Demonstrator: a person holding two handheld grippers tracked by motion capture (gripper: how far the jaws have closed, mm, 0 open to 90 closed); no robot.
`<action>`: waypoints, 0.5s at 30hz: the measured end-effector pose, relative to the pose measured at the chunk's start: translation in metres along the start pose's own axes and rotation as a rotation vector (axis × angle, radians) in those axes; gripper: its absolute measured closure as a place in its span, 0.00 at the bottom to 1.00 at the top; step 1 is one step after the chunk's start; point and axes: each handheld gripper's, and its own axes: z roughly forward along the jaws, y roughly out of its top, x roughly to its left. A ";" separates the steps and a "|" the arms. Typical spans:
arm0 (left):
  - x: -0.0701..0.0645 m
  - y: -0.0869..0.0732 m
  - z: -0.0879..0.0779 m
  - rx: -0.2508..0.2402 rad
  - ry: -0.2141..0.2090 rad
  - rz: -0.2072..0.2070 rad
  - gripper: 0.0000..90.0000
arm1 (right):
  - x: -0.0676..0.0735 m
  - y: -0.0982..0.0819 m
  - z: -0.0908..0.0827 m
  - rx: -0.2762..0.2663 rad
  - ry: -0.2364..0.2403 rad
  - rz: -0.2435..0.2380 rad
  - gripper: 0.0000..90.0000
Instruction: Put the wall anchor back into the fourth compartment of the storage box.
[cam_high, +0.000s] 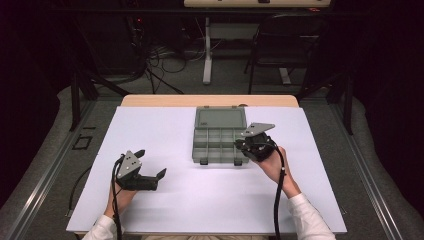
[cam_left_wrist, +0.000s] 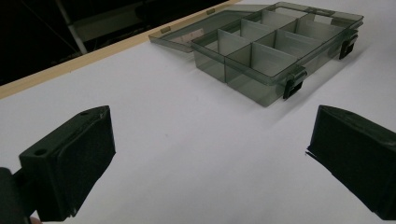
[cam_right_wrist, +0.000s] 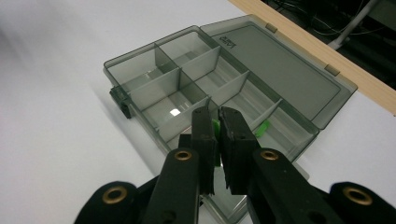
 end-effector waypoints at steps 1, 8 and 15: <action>0.000 0.000 0.000 0.000 0.001 0.002 0.00 | -0.001 0.001 0.000 0.001 -0.004 0.004 0.94; 0.001 0.000 0.000 -0.007 0.002 -0.003 0.00 | -0.011 0.010 0.003 0.009 -0.022 0.004 0.94; 0.001 0.000 -0.001 -0.006 0.003 -0.004 0.00 | -0.021 0.018 0.011 0.035 -0.036 0.012 0.94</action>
